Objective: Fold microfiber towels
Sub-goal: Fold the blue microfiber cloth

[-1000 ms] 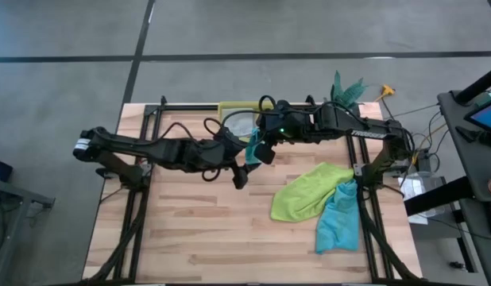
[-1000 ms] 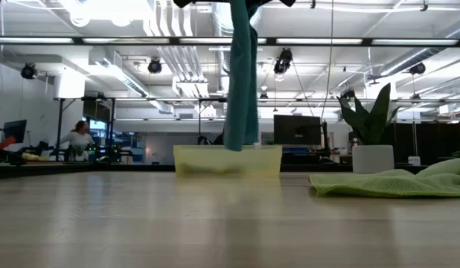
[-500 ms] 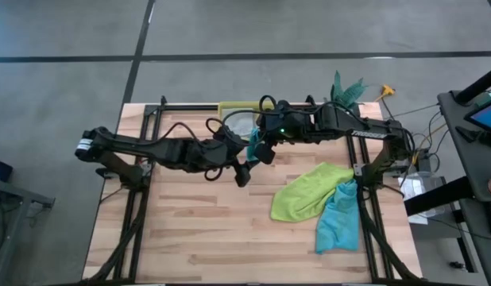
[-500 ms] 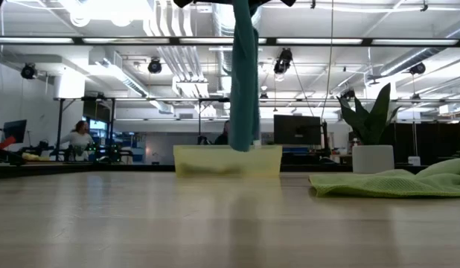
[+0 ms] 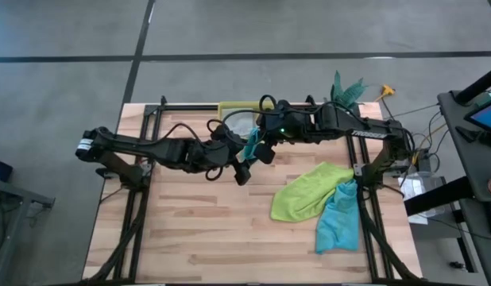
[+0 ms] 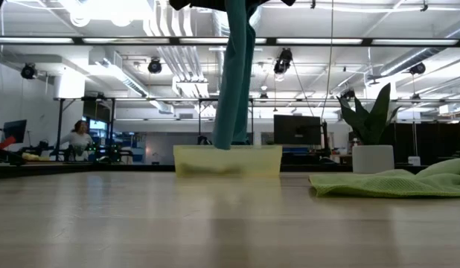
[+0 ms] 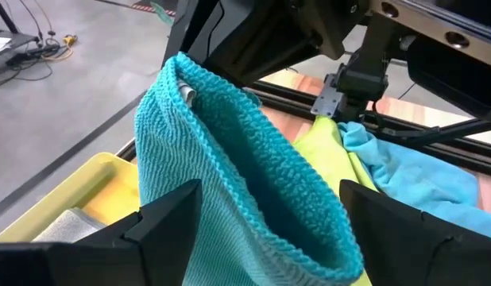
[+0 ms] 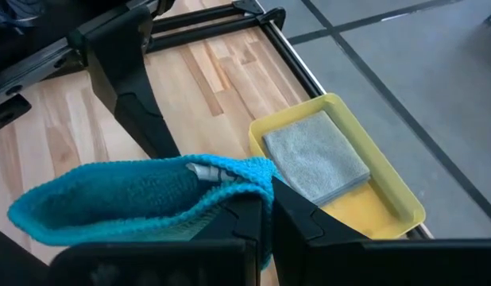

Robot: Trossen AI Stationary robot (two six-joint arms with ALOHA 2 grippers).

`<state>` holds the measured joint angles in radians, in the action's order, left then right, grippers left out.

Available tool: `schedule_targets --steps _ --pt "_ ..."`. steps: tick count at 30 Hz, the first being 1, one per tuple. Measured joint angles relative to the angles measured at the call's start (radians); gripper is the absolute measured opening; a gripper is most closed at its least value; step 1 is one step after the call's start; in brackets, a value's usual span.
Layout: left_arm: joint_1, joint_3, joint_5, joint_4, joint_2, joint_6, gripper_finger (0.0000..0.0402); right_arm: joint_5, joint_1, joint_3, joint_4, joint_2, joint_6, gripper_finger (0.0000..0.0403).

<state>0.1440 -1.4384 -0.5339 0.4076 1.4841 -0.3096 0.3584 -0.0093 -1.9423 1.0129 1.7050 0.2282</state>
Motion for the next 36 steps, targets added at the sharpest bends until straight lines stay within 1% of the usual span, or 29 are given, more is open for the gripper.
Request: schedule_targets --steps 3,6,21,25,30,33,36 --pt "0.000 0.000 -0.001 0.000 0.000 0.000 0.0272 0.000 0.000 0.000 0.000 0.000 0.000 0.0009" --pt "0.000 0.000 -0.001 0.000 0.000 0.000 0.0251 0.000 0.000 0.000 0.000 0.000 0.000 0.0009" --pt "0.000 0.000 0.004 0.014 -0.002 0.000 0.0110 0.000 0.000 0.000 0.001 0.000 -0.001 0.0009" --pt "0.000 -0.007 0.010 0.112 -0.025 0.001 0.0069 -0.002 0.000 0.000 0.022 0.000 -0.012 0.0009" --pt "-0.004 -0.010 0.007 0.262 -0.090 0.001 0.0009 -0.029 0.000 0.000 0.054 0.000 -0.064 0.0009" --pt "-0.013 -0.010 -0.001 0.334 -0.137 0.001 0.0005 -0.050 0.001 0.008 0.050 -0.001 -0.075 0.0009" --pt "-0.022 -0.011 -0.016 0.389 -0.171 0.002 0.0001 -0.133 0.000 0.017 0.031 -0.001 -0.120 0.0009"
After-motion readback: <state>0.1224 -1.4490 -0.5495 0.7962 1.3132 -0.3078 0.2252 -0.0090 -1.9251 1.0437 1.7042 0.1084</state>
